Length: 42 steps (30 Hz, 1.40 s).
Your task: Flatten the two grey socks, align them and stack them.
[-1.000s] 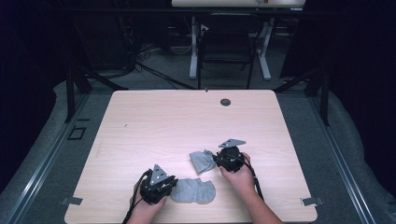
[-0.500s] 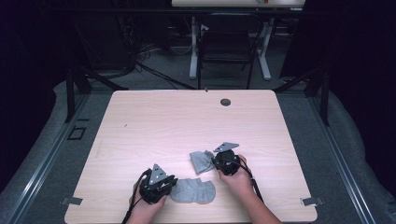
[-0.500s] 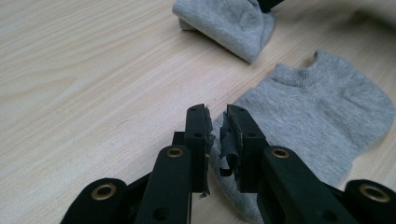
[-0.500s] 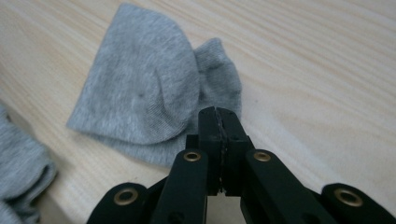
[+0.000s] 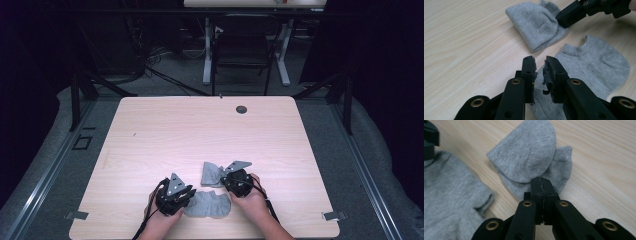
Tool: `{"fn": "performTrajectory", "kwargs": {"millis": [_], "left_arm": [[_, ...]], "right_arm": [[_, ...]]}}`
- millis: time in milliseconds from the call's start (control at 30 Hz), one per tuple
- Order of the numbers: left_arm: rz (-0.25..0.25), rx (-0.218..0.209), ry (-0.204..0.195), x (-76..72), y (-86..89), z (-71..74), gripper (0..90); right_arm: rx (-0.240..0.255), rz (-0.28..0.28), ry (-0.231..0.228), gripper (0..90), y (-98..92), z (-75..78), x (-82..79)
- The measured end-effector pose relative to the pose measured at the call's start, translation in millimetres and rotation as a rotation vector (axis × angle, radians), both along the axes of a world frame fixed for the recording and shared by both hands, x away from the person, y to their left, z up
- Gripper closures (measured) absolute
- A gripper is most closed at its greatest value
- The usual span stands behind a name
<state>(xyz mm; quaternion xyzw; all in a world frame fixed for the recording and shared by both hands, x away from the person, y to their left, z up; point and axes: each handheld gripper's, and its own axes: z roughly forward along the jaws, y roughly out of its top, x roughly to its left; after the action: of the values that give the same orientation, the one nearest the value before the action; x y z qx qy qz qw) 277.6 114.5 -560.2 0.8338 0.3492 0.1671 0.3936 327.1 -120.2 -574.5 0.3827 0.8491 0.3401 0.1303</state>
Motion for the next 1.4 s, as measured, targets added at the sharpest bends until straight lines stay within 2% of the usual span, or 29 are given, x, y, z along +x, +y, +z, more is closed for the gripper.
{"fn": "performTrajectory", "kwargs": {"millis": [333,467,567,667,800,1033,1200,1400], "left_arm": [[-0.042,0.033,-0.016,21.9,-31.0,-1.3,74.2],[-0.036,0.044,-0.021,29.7,-40.0,-4.8,73.2],[-0.02,0.077,-0.022,37.5,-43.2,-11.1,70.7],[-0.018,0.089,0.001,41.8,-43.7,-16.2,69.9],[-0.019,0.103,-0.01,42.1,-44.5,-17.4,71.1],[-0.024,0.121,-0.019,39.7,-46.4,-18.0,88.4],[-0.001,0.096,-0.017,40.4,-39.7,-14.1,90.0],[0.055,0.062,-0.009,42.7,-18.0,-8.3,89.9]], "right_arm": [[0.024,0.029,0.009,90.0,1.0,-1.2,0.8],[0.03,0.024,0.007,90.0,0.7,-1.8,0.7],[0.039,0.024,0.009,90.0,0.1,-2.2,1.3],[0.04,0.03,0.012,90.0,-0.6,-2.1,1.5],[0.038,0.033,0.008,90.0,-0.7,-2.1,1.8],[0.035,0.027,0.005,90.0,-0.4,-2.4,1.1],[0.049,0.026,0.002,90.0,-0.6,-3.2,1.1],[0.05,0.025,0.003,90.0,-0.9,-3.3,1.1]]}}
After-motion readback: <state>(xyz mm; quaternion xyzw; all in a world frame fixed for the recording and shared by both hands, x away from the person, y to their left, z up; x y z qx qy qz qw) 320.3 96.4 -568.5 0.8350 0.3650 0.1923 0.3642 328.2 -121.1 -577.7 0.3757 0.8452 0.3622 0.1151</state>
